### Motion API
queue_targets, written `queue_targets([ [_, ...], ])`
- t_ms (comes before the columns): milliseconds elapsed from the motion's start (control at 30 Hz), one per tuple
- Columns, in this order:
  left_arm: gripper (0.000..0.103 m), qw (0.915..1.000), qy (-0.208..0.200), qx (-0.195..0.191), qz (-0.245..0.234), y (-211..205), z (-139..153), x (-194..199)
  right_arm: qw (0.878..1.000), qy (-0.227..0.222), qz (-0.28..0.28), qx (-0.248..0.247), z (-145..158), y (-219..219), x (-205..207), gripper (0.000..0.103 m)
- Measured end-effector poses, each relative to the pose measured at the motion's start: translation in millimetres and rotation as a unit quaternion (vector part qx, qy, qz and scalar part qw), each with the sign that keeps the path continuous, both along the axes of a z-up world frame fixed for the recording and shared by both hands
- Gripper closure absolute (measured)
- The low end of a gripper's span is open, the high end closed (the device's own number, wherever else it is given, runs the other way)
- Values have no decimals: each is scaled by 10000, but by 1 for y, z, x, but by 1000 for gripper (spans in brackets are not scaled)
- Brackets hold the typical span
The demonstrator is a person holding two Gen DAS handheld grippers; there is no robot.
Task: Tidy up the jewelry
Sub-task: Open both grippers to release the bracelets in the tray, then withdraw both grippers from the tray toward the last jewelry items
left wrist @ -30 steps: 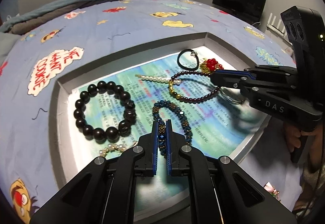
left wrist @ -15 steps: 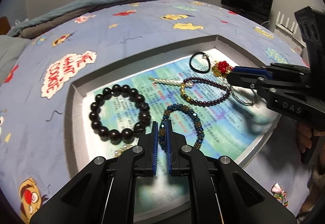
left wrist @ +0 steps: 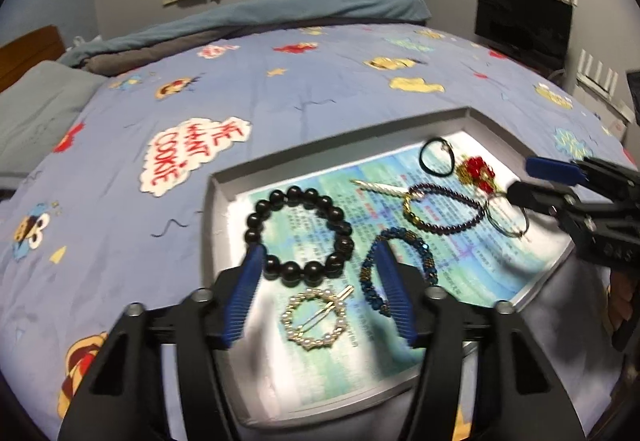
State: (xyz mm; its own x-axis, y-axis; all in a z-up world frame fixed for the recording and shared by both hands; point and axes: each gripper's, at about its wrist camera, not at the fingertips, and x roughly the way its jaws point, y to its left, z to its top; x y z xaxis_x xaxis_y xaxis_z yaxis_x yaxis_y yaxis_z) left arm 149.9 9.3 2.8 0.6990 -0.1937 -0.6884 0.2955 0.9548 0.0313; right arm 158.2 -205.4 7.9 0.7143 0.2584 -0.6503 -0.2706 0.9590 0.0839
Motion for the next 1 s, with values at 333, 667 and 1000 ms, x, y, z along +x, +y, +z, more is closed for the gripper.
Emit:
queue_targets([
  [333, 24, 9992, -180, 75, 355, 13, 16, -13, 9997, -165, -194, 27, 16, -7, -15, 9],
  [667, 15, 9980, -329, 157, 519, 20, 27, -35, 9987, -194, -462, 10, 23, -15, -37, 6],
  [1000, 13, 9975, -360, -64, 602, 36, 37, -62, 9977, -84, -631, 217, 20, -29, -62, 6],
])
